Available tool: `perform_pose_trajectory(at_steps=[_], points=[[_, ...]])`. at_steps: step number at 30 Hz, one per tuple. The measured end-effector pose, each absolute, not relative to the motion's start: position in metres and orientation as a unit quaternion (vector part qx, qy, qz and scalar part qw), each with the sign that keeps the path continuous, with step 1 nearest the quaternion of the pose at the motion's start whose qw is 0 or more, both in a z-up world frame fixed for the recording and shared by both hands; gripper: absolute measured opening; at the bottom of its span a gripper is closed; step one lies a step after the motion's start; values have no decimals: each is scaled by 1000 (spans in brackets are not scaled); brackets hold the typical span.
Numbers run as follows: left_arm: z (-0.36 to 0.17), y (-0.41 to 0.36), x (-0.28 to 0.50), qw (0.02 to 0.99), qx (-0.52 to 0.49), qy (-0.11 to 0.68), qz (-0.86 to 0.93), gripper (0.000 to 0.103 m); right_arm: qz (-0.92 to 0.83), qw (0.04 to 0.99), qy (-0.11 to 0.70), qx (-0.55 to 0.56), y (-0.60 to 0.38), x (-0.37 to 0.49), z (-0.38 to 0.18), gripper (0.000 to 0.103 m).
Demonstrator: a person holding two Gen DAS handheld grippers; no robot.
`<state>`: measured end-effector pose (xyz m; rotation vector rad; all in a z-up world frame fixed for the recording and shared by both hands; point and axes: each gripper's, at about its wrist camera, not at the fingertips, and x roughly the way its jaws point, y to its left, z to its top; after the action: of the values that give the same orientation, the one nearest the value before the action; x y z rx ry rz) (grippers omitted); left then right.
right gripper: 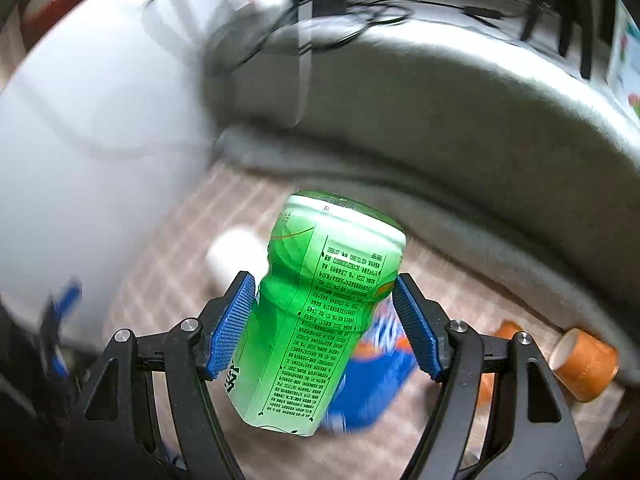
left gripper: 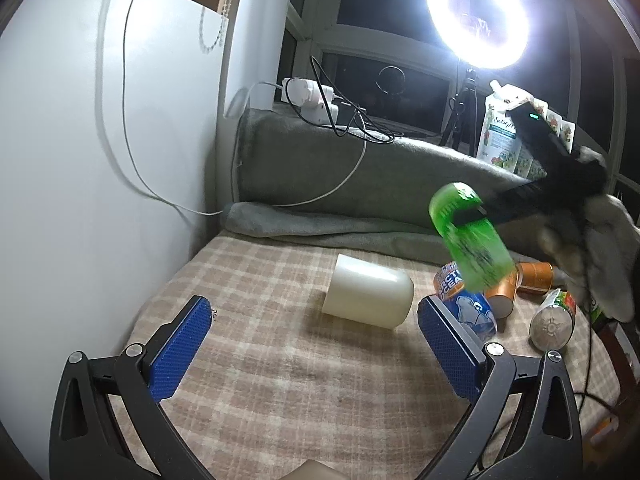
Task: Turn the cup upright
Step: 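Lift the green cup with the right gripper and swing it toward the left gripper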
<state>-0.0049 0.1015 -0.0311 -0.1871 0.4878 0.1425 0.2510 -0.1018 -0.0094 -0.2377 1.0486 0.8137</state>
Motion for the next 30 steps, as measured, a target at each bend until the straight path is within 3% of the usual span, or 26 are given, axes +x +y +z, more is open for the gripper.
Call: perform_pose_trajectory(at_steps=[17, 21, 30], points=[[-31, 84, -17, 962, -65, 262, 35, 102, 478, 598, 417, -491, -71, 70, -96, 74], [-29, 87, -22, 963, -62, 259, 38, 102, 483, 580, 406, -515, -66, 61, -106, 75], [-33, 85, -16, 957, -54, 284, -3, 102, 508, 598, 425, -451, -67, 65, -88, 77]])
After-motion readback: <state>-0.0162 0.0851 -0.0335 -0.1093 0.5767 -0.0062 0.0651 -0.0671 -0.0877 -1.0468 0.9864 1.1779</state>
